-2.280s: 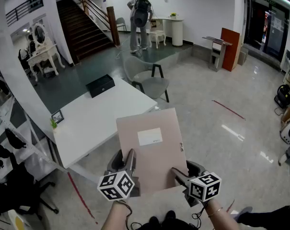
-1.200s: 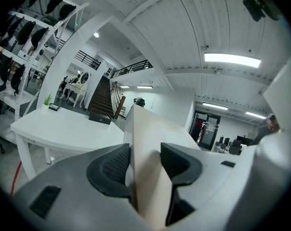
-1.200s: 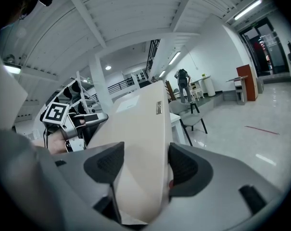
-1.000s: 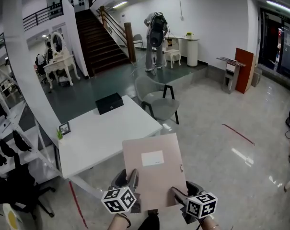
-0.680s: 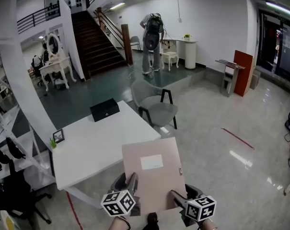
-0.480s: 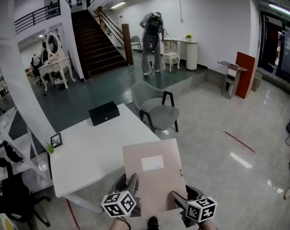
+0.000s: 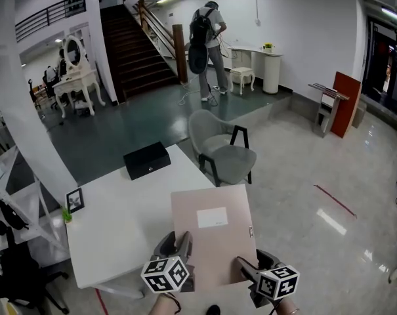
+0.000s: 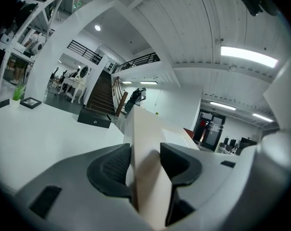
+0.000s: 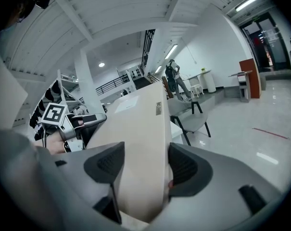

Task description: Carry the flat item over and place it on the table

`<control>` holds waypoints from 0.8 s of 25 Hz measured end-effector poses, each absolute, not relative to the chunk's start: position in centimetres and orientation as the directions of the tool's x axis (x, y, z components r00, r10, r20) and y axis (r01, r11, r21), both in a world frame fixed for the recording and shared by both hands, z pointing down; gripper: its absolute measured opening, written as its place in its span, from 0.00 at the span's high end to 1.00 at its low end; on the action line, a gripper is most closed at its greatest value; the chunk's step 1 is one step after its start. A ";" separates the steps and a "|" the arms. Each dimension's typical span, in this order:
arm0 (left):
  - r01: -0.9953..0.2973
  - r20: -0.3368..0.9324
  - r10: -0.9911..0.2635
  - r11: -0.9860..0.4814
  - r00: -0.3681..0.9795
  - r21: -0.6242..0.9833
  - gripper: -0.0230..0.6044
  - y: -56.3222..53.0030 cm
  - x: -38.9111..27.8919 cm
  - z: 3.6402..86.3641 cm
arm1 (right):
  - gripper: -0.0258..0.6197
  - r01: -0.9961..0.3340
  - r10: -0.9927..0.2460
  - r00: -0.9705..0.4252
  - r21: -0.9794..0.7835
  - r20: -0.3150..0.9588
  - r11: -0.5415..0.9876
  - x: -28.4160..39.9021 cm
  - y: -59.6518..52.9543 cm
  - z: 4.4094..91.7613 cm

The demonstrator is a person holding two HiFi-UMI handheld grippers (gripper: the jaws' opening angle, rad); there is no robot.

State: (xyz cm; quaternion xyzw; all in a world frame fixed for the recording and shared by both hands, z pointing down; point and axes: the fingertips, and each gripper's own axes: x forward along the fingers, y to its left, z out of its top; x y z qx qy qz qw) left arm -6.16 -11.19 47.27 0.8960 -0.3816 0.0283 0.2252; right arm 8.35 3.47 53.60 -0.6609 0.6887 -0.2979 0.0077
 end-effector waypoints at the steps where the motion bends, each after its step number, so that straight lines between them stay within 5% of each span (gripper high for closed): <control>1: -0.697 0.221 -0.672 -0.606 0.707 0.383 0.65 -12.1 -6.1 47.3 | 0.51 -0.905 -0.914 -0.129 -0.421 0.384 -0.050 8.4 2.6 53.6; 20: -0.792 0.220 -0.787 -0.472 0.577 0.387 0.66 -22.8 -7.3 47.5 | 0.51 -0.915 -0.873 -0.278 -0.387 0.401 0.113 9.9 -11.0 54.0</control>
